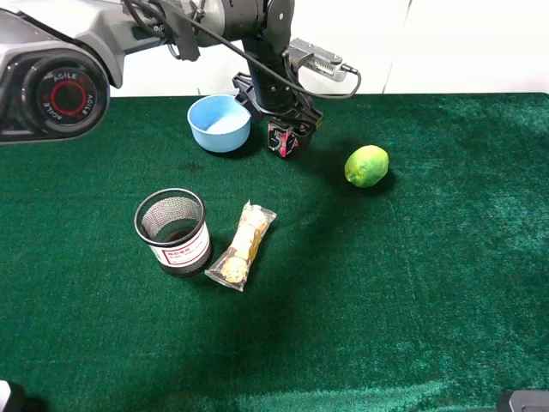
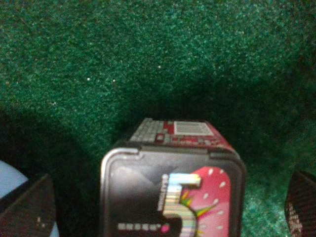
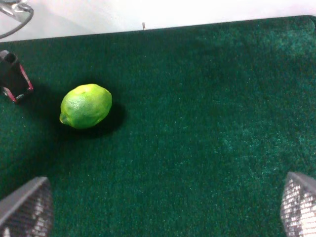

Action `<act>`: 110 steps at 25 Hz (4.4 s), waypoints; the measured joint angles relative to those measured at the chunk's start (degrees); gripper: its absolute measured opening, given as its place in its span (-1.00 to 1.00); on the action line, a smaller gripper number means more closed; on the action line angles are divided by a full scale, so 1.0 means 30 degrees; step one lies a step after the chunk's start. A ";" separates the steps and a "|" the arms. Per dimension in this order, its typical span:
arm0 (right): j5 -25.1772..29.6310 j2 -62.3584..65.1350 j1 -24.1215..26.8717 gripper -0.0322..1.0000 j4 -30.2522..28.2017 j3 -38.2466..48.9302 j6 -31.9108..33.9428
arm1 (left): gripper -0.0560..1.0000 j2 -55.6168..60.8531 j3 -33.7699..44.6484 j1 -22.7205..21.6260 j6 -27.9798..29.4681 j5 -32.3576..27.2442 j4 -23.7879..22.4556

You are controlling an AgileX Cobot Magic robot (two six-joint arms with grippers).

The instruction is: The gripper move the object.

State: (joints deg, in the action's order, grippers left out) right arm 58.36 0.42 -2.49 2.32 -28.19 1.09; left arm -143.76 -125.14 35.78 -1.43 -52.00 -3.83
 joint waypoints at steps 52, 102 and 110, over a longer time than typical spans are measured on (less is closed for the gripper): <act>0.0001 0.0000 0.0000 0.40 0.0000 0.0000 0.0000 | 0.89 2.3207 1.4494 0.0000 -0.0590 -0.4977 -0.0467; 0.0004 0.0000 0.0000 0.40 0.0000 0.0000 0.0000 | 0.93 4.8069 3.2084 -0.9858 0.0187 -0.3014 0.0580; 0.0004 0.0000 0.0000 0.40 0.0077 0.0000 0.0000 | 0.93 4.8069 3.2084 -0.9858 0.0106 -0.3014 0.0580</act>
State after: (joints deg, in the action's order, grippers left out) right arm 58.37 0.42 -2.49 2.55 -28.19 1.09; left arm 0.45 -28.89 6.20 -1.11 -61.05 -2.09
